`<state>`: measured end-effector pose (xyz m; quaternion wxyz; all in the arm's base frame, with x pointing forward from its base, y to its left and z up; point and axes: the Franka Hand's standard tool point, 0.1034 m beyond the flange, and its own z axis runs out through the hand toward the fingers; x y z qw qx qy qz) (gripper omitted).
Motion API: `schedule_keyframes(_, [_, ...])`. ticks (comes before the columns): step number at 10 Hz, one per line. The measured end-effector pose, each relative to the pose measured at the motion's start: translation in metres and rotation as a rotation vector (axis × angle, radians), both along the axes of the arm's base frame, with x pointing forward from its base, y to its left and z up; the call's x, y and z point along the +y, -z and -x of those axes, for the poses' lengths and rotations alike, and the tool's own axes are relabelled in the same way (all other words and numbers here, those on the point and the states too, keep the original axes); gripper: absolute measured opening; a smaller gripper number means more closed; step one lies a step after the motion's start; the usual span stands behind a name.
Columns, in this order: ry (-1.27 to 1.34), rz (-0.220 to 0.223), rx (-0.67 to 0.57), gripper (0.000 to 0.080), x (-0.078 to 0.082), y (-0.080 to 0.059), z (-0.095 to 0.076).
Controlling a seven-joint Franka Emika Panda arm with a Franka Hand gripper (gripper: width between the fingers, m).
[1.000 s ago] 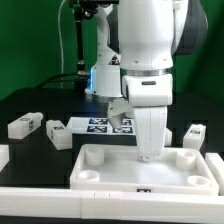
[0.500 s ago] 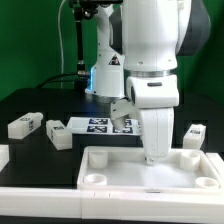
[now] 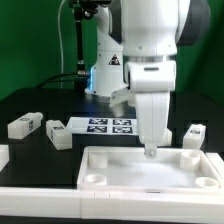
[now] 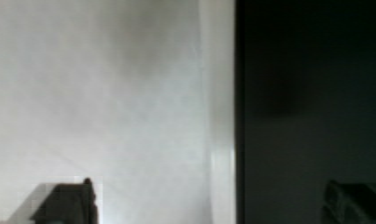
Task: Assemble desk
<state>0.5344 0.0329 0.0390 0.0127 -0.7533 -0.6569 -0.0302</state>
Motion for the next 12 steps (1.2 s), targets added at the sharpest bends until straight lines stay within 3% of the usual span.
schedule_keyframes(2, [0.129,0.001,-0.019,0.0647,0.004,-0.020,-0.001])
schedule_keyframes(3, [0.155,0.000,-0.024,0.0647,0.006,-0.023,-0.003])
schedule_keyframes(8, [0.174,-0.001,-0.018,0.0649,0.005,-0.021,-0.002])
schedule_keyframes(12, [0.707,-0.035,0.016,0.0649,0.022,-0.021,0.006])
